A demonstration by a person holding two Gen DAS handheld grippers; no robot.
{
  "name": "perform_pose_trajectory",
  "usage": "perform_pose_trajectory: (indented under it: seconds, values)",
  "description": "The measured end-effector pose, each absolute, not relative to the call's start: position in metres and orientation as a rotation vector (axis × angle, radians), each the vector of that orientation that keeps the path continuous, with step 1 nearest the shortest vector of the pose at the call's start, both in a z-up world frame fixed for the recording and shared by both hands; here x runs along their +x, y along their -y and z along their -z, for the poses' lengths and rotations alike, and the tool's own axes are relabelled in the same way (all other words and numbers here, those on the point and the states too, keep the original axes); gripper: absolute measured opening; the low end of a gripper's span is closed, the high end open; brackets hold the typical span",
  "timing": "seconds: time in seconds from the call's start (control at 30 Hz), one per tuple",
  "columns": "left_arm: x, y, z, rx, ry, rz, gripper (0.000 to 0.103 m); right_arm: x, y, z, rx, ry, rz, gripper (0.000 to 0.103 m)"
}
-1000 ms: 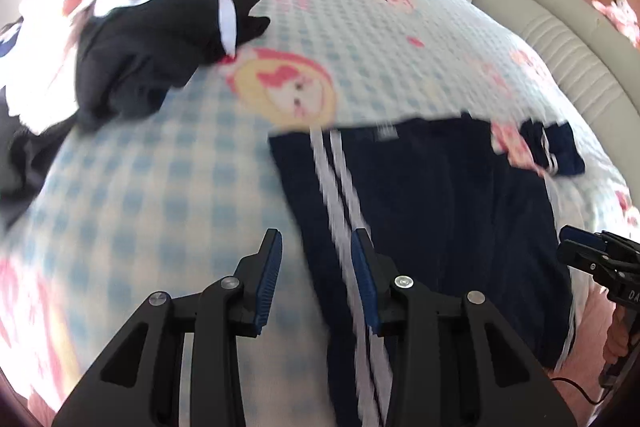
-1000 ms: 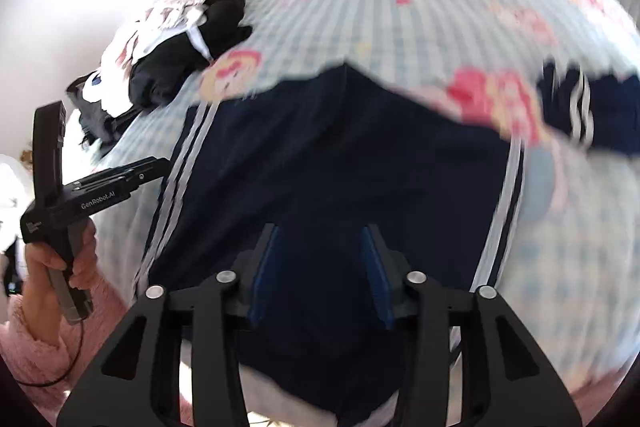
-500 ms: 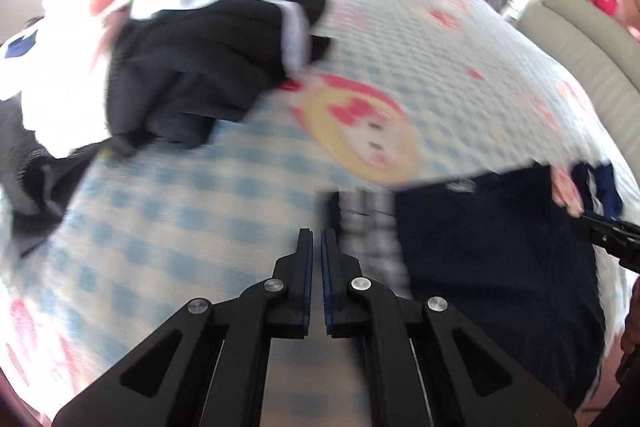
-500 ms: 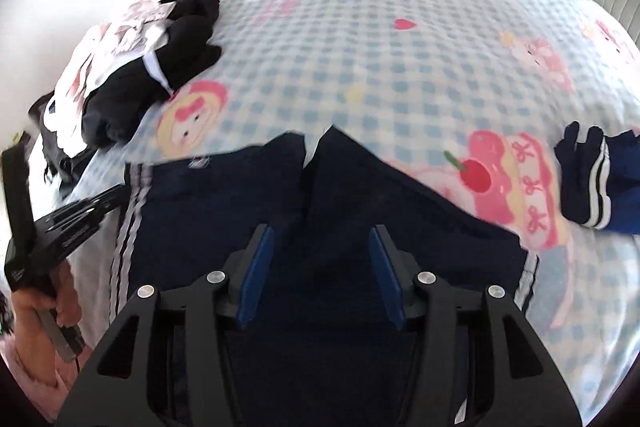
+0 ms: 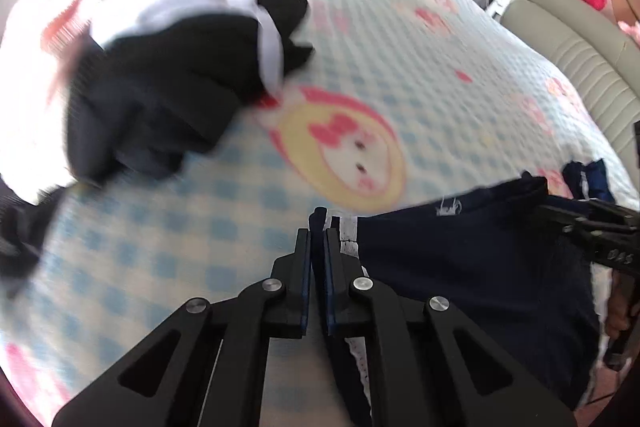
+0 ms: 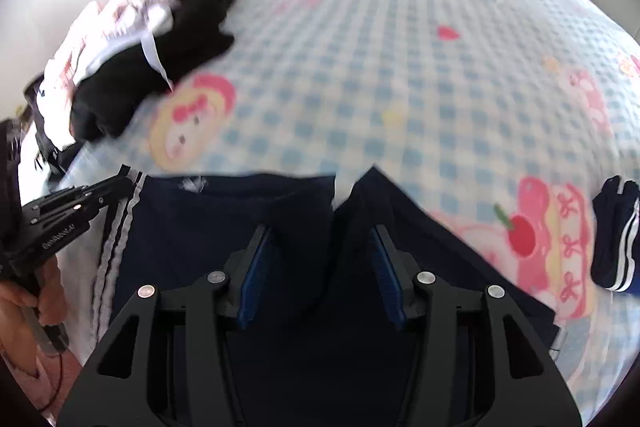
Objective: Fold clothes
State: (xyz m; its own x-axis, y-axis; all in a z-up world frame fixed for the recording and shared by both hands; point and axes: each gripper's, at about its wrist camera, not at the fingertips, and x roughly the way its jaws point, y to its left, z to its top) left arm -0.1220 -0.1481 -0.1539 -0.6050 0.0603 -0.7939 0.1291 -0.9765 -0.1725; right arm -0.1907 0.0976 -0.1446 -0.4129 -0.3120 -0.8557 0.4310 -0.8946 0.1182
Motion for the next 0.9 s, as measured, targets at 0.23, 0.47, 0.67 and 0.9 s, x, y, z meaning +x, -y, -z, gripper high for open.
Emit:
perform_pose_trajectory:
  seconds: [0.23, 0.47, 0.67, 0.9]
  values:
    - [-0.124, 0.165, 0.160, 1.392, -0.391, 2.733, 0.014, -0.198, -0.102, 0.154, 1.425, -0.143, 2.256, 0.036]
    - [-0.105, 0.149, 0.147, 1.315, -0.475, 2.922, 0.019, -0.205, -0.073, 0.175, 1.414, -0.223, 2.234, 0.036]
    - [-0.121, 0.148, 0.170, 1.432, -0.348, 2.798, 0.019, -0.221, -0.090, 0.178, 1.454, -0.224, 2.408, 0.034]
    - [-0.115, 0.140, 0.167, 1.384, -0.407, 2.911, 0.022, -0.206, -0.098, 0.160, 1.354, -0.042, 2.284, 0.037]
